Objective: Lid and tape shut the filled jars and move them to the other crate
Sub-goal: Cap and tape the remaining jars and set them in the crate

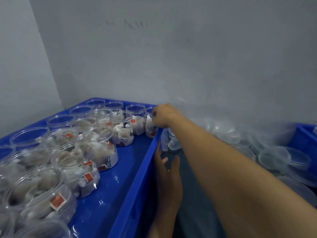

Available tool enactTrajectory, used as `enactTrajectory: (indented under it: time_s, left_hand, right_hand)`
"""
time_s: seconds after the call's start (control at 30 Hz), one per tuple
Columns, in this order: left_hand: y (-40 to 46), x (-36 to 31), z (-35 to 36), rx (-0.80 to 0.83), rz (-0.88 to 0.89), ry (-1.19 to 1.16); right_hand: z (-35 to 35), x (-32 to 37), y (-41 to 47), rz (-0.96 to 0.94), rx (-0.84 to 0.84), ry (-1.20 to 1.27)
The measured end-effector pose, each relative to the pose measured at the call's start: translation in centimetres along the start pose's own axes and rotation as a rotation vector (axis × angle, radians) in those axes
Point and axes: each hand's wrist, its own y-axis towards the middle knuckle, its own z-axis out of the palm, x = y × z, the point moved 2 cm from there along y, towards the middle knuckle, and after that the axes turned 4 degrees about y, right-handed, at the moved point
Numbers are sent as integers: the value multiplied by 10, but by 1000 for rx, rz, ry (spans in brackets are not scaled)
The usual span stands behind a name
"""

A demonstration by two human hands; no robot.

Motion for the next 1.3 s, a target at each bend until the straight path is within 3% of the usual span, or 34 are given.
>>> enactTrajectory:
  time_s: [0.23,0.53,0.67,0.87,0.97,1.3]
  left_hand:
    - [-2,0,-2,18,17,-21]
    - [-7,8,0,34,-2,17]
    - [-16,6,4,29,99,126]
    - [-31,6,17,179,207,310]
    - [-31,9,18,223,258,452]
    - [-35,10,12,311,240,525]
  right_hand:
    - [-7,1,-11,-138,-220,79]
    - [-81,-17,-103,-382,-583,191]
    - [-73,-49,-168,-373,-579,140]
    - [-13,-93,-235,-273,-558,190]
    - [11,-98,-248,-280,-582,231]
    - [47,-115,-261,-285,-663,575]
